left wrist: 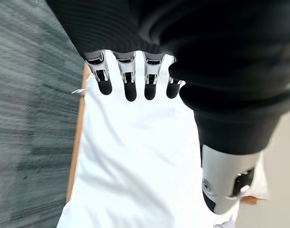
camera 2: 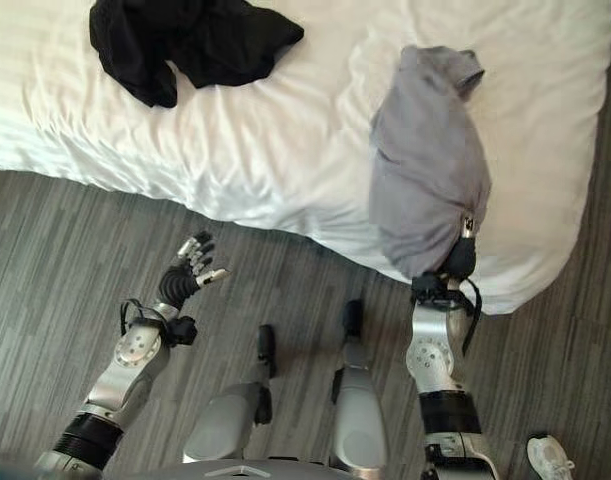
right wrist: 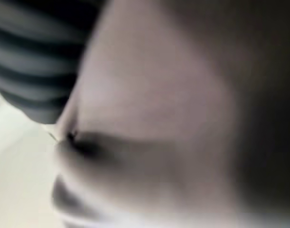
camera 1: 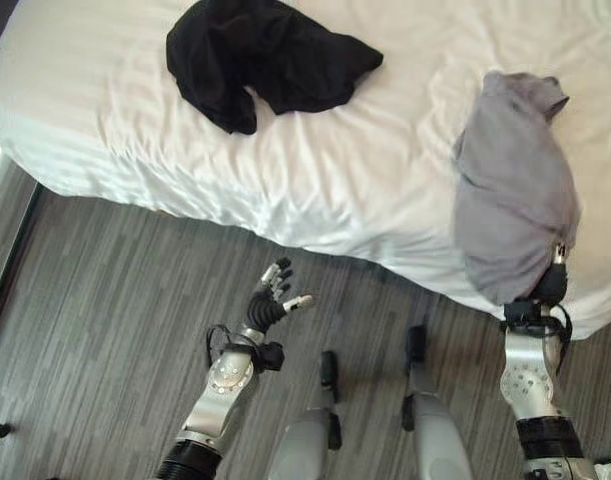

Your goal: Pick up bed clothes into laundry basket.

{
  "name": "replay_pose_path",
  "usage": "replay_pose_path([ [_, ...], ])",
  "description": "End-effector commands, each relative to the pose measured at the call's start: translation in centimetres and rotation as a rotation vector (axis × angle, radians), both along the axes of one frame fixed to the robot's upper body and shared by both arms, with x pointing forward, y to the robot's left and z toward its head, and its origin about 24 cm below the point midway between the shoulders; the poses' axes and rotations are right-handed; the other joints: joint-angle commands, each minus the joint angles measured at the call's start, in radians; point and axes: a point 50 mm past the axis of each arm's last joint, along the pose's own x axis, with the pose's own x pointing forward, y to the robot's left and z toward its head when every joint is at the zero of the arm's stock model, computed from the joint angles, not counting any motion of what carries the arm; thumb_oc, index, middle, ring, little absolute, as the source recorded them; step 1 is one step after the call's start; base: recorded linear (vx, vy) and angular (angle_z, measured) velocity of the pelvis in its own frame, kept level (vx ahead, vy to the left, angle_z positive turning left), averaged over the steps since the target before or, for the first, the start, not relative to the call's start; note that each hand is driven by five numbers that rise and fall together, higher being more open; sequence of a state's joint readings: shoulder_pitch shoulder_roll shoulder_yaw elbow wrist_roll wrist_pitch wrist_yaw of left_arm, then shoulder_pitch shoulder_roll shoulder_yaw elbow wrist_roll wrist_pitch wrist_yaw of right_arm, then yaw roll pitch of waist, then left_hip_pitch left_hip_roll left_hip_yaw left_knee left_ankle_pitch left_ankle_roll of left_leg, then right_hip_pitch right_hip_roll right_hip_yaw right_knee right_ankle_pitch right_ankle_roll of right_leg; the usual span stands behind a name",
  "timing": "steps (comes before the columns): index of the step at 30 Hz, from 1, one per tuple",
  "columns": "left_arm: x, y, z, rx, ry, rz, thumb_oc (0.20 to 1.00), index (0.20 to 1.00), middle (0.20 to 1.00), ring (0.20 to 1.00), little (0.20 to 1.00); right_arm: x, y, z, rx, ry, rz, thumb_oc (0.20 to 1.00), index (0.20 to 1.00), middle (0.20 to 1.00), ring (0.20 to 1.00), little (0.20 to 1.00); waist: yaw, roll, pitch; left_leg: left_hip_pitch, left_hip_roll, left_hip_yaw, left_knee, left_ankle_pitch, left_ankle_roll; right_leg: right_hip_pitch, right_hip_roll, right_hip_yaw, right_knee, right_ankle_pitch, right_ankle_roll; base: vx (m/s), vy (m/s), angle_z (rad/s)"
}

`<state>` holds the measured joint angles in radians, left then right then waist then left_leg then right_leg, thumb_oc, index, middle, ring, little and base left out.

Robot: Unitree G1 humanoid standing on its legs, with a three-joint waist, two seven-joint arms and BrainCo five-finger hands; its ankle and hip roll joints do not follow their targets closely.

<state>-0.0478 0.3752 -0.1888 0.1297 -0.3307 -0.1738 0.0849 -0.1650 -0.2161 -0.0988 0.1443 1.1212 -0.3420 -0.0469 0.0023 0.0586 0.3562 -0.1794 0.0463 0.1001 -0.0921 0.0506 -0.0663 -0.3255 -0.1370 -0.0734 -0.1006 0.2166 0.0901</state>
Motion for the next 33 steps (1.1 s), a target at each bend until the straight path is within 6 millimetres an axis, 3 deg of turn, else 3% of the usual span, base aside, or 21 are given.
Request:
replay_pose_path([
  [1,0.6,1.3,3.3,0.085,-0.167,0.034,1.000,1.000,1.000,1.000,1.000,0.4,-0.6,3.0,0.055,-0.213,-0.021,0.200,0.200,0.200,0.200,0.200,0.011,-0.041,-0.052,-0.018,0.005,-0.036,0.005,0.034,-0.031,0.080,-0.079,-0.029,0.013,-0.058,0.084,0.01,0.010,0.08],
  [3,1.5,1.7,5.3,0.092,-0.252,0.064,1.000,1.000,1.000,1.000,1.000,-0.1,0.3,2.7,0.098,-0.232,0.005,0.200,0.200,0.200,0.200,0.200,-0.004,-0.045,-0.069,0.015,0.005,-0.027,0.005,0.024,-0.028,0.108,-0.081,-0.023,0.016,-0.064,0.085,0.01,0.009,0.04],
  [5,1.8,1.7,6.0,0.087,-0.282,0.067,1.000,1.000,1.000,1.000,1.000,-0.4,0.5,2.7,0.111,-0.239,0.015,0.200,0.200,0.200,0.200,0.200,-0.013,-0.048,-0.081,0.036,0.006,-0.020,0.005,0.018,-0.026,0.122,-0.083,-0.021,0.021,-0.067,0.085,0.00,0.002,-0.02],
  [7,2.2,1.2,6.7,0.062,-0.310,0.057,1.000,1.000,1.000,1.000,1.000,-0.9,0.9,4.0,0.108,-0.305,0.030,0.200,0.200,0.200,0.200,0.200,-0.024,-0.059,-0.110,0.071,0.013,-0.010,0.005,0.009,-0.025,0.154,-0.081,-0.019,0.024,-0.075,0.083,0.02,-0.012,-0.01],
  [11,2.0,0.9,6.0,0.062,-0.278,0.025,1.000,1.000,1.000,1.000,1.000,-1.8,-0.5,6.3,-0.026,-0.354,-0.016,0.200,0.200,0.200,0.200,0.200,-0.033,-0.080,-0.163,0.122,0.020,0.005,0.005,-0.007,-0.020,0.197,-0.072,-0.016,0.023,-0.090,0.080,0.06,-0.031,-0.06],
  [13,1.6,1.1,5.2,0.070,-0.236,0.016,1.000,1.000,1.000,1.000,1.000,-2.7,-1.6,8.1,-0.221,-0.347,-0.053,0.200,0.200,0.200,0.200,0.200,-0.041,-0.090,-0.189,0.156,0.024,0.013,0.005,-0.020,-0.017,0.225,-0.067,-0.014,0.028,-0.102,0.080,0.06,-0.015,-0.07],
  [15,1.4,1.0,4.8,0.066,-0.219,0.007,1.000,1.000,1.000,1.000,1.000,-3.0,-2.0,8.3,-0.268,-0.324,-0.074,0.200,0.200,0.200,0.200,0.200,-0.043,-0.095,-0.204,0.161,0.023,0.016,0.005,-0.021,-0.015,0.230,-0.067,-0.013,0.030,-0.102,0.079,0.05,-0.013,-0.12],
  [16,0.8,1.0,3.8,0.036,-0.177,-0.004,1.000,1.000,1.000,1.000,1.000,-3.5,-2.7,9.1,-0.382,-0.309,-0.106,0.200,0.200,0.200,0.200,0.200,-0.043,-0.103,-0.228,0.178,0.023,0.018,0.005,-0.028,-0.011,0.246,-0.063,-0.014,0.033,-0.111,0.077,0.04,-0.012,-0.11],
  [20,0.1,1.1,2.7,0.010,-0.126,-0.007,1.000,1.000,1.000,1.000,1.000,-4.0,-2.5,9.7,-0.458,-0.303,-0.095,0.200,0.200,0.200,0.200,0.200,-0.040,-0.113,-0.264,0.206,0.026,0.018,0.005,-0.034,-0.009,0.276,-0.055,-0.020,0.038,-0.126,0.075,0.04,-0.023,-0.05],
  [24,-0.7,1.5,1.7,0.016,-0.079,0.007,1.000,1.000,1.000,1.000,1.000,-4.1,-2.2,9.2,-0.479,-0.276,-0.069,0.200,0.200,0.200,0.200,0.200,-0.030,-0.121,-0.281,0.226,0.028,0.010,0.005,-0.036,-0.005,0.299,-0.048,-0.025,0.050,-0.143,0.068,0.01,-0.012,0.03],
  [25,-0.5,7.2,7.7,-0.095,-0.401,0.314,1.000,1.000,1.000,1.000,1.000,-1.7,-3.3,3.5,-0.138,-0.171,-0.079,0.200,0.200,0.200,0.200,0.200,-0.085,-0.115,-0.267,0.358,0.056,0.268,0.005,-0.131,0.002,0.216,-0.135,-0.291,0.195,-0.035,0.092,0.00,0.000,0.00],
  [28,-0.7,7.2,7.6,-0.072,-0.390,0.314,1.000,1.000,1.000,1.000,1.000,-2.0,-3.4,3.2,-0.169,-0.145,-0.071,0.200,0.200,0.200,0.200,0.200,-0.087,-0.112,-0.269,0.364,0.064,0.265,0.005,-0.130,-0.002,0.220,-0.135,-0.297,0.210,-0.055,0.088,0.02,-0.030,-0.02],
  [32,-0.1,7.9,9.2,-0.047,-0.453,0.328,1.000,1.000,1.000,1.000,1.000,-2.7,-3.6,2.9,-0.212,-0.127,-0.055,0.200,0.200,0.200,0.200,0.200,-0.098,-0.108,-0.273,0.380,0.089,0.272,0.006,-0.115,-0.021,0.232,-0.114,-0.293,0.219,-0.126,0.066,0.05,-0.108,0.05],
  [33,0.3,8.2,9.6,-0.039,-0.465,0.332,1.000,1.000,1.000,1.000,1.000,-2.6,-3.5,2.9,-0.238,-0.118,-0.038,0.200,0.200,0.200,0.200,0.200,-0.101,-0.110,-0.269,0.370,0.102,0.278,0.078,-0.117,-0.037,0.252,-0.100,-0.293,0.203,-0.144,0.053,0.05,-0.175,-0.02],
])
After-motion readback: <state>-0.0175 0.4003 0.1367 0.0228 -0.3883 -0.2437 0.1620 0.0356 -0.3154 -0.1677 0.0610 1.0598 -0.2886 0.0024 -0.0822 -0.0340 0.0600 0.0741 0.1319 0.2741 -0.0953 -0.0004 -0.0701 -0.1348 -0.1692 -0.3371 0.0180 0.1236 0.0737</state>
